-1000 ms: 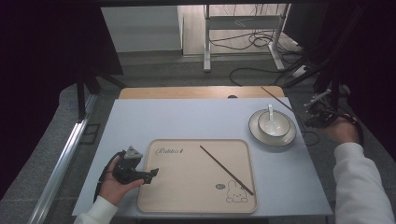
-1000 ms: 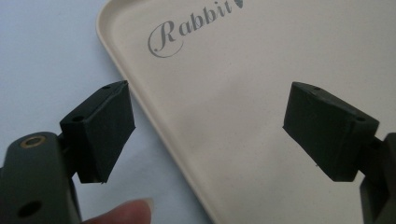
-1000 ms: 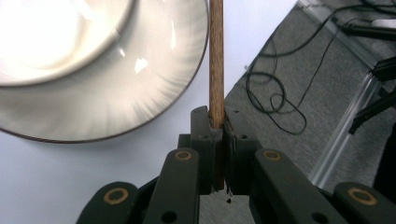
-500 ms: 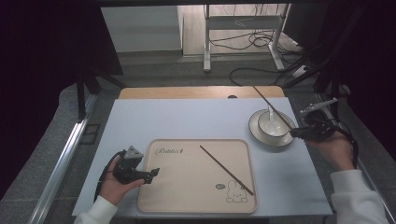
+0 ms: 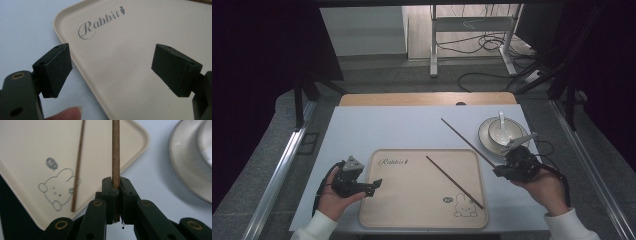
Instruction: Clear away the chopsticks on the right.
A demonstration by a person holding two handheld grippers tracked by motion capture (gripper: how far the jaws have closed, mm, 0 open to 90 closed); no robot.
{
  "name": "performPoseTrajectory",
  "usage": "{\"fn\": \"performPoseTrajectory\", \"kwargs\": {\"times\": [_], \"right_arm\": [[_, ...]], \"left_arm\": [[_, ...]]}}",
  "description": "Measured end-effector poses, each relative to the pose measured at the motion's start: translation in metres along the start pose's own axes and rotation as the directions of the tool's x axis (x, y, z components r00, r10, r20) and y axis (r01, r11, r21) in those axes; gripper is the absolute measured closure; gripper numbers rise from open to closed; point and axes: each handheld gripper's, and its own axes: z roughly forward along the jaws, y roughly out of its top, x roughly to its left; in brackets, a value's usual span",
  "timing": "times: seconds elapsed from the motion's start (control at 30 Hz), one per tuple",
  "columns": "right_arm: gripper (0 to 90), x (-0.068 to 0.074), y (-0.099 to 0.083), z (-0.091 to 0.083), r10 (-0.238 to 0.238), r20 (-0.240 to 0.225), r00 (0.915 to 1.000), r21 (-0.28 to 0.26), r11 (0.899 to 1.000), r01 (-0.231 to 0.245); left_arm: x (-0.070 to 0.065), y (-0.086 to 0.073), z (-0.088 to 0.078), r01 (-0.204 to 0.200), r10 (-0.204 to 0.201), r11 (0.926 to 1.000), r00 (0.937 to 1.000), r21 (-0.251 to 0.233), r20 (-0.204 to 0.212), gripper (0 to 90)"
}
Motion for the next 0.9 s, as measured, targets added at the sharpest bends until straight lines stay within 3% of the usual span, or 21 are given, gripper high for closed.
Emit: {"fn": "performPoseTrajectory", "kwargs": {"times": [0.2, 0.33, 0.53, 0.67, 0.9], "right_arm": [[82.8, 0.029, -0.005, 0.029, -0.01, -0.071, 0.9974, 0.078, 0.997, 0.016], [82.7, 0.045, -0.004, 0.043, 0.0, -0.095, 0.9955, 0.119, 0.993, 0.011], [82.6, 0.068, -0.005, 0.071, -0.001, -0.114, 0.9935, 0.219, 0.975, 0.026], [82.4, 0.074, -0.005, 0.081, -0.025, -0.07, 0.9972, 0.257, 0.966, 0.042], [75.6, 0.077, -0.006, 0.08, -0.061, -0.047, 0.997, 0.247, 0.966, 0.071]], "left_arm": [[-0.001, -0.001, -0.003, -0.006, 0.006, 1.0, 1.0, -0.006, -0.001, 16.9], [0.0, -0.001, -0.004, -0.009, 0.009, 1.0, 1.0, -0.004, 0.001, 16.9], [0.0, -0.001, -0.002, -0.015, 0.015, 0.9999, 0.9999, 0.0, 0.008, 16.9], [0.0, -0.001, -0.002, -0.015, 0.015, 0.9999, 0.9998, 0.002, 0.012, 16.9], [-0.001, -0.001, -0.001, -0.018, 0.018, 0.9998, 0.9998, 0.007, 0.013, 16.9]]}}
